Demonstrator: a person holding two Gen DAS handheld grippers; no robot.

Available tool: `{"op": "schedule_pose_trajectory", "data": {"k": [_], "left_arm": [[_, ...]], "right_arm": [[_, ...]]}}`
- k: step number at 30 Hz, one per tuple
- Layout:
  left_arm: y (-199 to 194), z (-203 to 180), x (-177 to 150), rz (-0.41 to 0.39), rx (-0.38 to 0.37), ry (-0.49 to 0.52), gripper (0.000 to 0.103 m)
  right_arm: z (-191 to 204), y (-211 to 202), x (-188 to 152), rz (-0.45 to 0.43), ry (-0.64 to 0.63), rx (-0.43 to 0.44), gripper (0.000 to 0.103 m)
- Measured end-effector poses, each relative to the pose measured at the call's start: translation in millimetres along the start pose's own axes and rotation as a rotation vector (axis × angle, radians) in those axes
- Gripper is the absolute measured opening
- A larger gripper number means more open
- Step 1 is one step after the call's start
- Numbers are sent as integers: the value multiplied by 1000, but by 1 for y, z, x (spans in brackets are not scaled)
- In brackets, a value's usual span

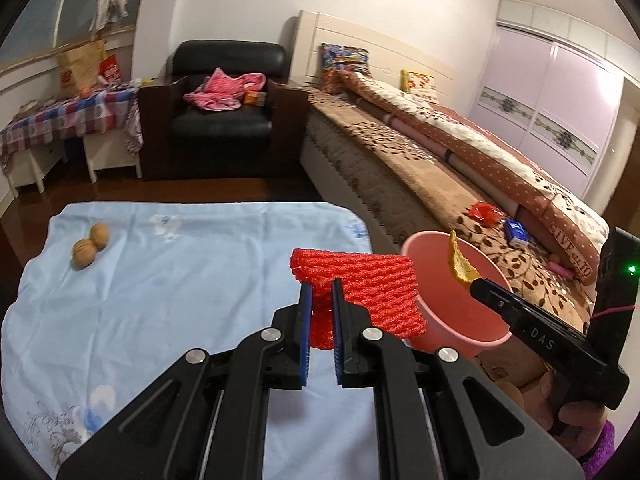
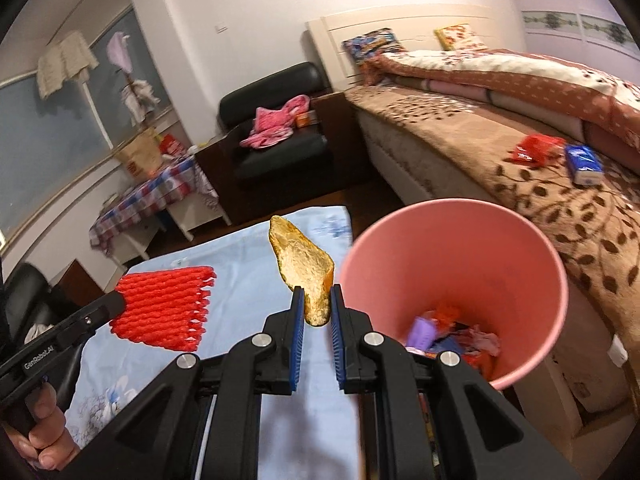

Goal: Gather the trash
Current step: 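Carry the red mesh sleeve and orange peel over the pink bucket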

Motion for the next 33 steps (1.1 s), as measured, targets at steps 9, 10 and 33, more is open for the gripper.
{"op": "schedule_pose_trajectory", "data": {"k": [9, 10, 33], "left_arm": [[19, -45, 5, 13, -33, 75, 9], [20, -47, 6, 15, -35, 79, 9], [72, -106, -8, 104, -50, 194, 9]], "right_arm": [[-45, -9, 5, -31, 55, -82, 12], [-50, -10, 5, -34, 60, -90, 12], [-112, 2, -8, -4, 157, -139, 13]]}}
Point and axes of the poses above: each gripper's, at about its wrist camera, not at the fingertips, and y roughly the way its jaws point, z to its left, x to its top, the point moved 6 cm from there along y, roughly the way its jaws point, and after that the axes turned 6 degrees about z, right-handed, at the moved point
